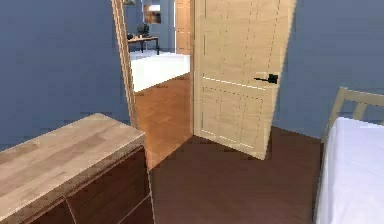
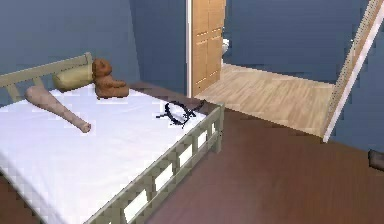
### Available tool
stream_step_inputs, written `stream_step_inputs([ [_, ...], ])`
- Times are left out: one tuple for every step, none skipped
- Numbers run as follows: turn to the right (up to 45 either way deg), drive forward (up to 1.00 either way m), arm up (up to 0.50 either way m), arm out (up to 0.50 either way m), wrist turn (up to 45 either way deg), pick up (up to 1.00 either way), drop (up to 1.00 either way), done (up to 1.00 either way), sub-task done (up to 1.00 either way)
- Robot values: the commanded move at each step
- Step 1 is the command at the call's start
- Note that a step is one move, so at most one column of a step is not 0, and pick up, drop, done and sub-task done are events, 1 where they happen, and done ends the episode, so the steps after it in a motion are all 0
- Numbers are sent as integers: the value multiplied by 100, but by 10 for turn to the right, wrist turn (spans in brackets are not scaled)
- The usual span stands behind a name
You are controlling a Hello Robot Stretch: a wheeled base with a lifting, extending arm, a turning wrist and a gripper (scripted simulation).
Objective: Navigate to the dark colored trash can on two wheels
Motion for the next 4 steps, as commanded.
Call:
stream_step_inputs([
  [0,55,0,0,0,0,0,0,0],
  [330,0,0,0,0,0,0,0,0],
  [0,30,0,0,0,0,0,0,0],
  [-450,0,0,0,0,0,0,0,0],
])
